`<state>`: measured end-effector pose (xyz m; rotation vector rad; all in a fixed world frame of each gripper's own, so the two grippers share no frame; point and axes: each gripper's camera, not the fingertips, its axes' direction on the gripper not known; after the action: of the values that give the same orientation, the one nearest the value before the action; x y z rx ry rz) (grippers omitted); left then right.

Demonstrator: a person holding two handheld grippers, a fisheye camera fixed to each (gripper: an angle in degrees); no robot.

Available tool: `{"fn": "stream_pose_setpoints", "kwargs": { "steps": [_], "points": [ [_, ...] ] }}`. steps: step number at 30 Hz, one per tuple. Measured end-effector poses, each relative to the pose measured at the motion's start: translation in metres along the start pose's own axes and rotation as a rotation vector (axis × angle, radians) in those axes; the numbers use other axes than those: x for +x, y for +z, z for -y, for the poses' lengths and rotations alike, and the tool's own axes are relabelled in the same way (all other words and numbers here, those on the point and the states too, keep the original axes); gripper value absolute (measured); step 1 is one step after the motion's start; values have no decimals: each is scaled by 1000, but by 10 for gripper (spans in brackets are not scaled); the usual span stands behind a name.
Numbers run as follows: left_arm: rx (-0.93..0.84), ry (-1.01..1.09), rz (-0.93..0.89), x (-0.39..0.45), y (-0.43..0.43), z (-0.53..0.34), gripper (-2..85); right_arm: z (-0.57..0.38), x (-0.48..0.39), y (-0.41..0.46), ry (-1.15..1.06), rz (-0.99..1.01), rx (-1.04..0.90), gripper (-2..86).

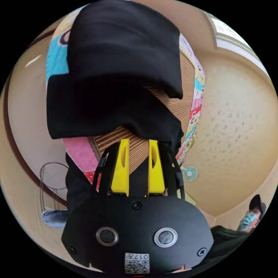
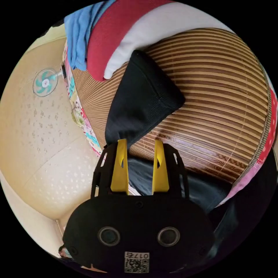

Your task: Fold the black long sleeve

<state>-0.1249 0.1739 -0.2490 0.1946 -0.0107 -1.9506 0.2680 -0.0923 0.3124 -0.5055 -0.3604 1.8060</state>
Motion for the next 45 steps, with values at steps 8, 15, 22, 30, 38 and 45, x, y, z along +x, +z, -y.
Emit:
{"fn": "stream_pose_setpoints", "kwargs": {
  "steps": [8, 15, 22, 30, 38, 45],
  "points": [
    [201, -265, -357, -51, -37, 16, 130, 31, -144, -6, -332, 199, 145, 32],
    [240, -293, -326, -54, -53, 46, 147, -149, -320, 75, -1306, 72, -155, 30],
    [384, -385, -415, -80, -47, 49, 93, -280, -129, 313, -1286, -363, -836, 26],
    [476, -185, -370, -61, -70, 26, 35, -248, 24, 294, -895, -520, -903, 8],
    [508, 798, 88, 196, -20, -44, 35, -225, 49, 240, -990, -709, -930, 6],
    [-107, 1343, 189, 264, 225, -145, 58, -212, 66, 204, -996, -731, -837, 23]
  ]
}}
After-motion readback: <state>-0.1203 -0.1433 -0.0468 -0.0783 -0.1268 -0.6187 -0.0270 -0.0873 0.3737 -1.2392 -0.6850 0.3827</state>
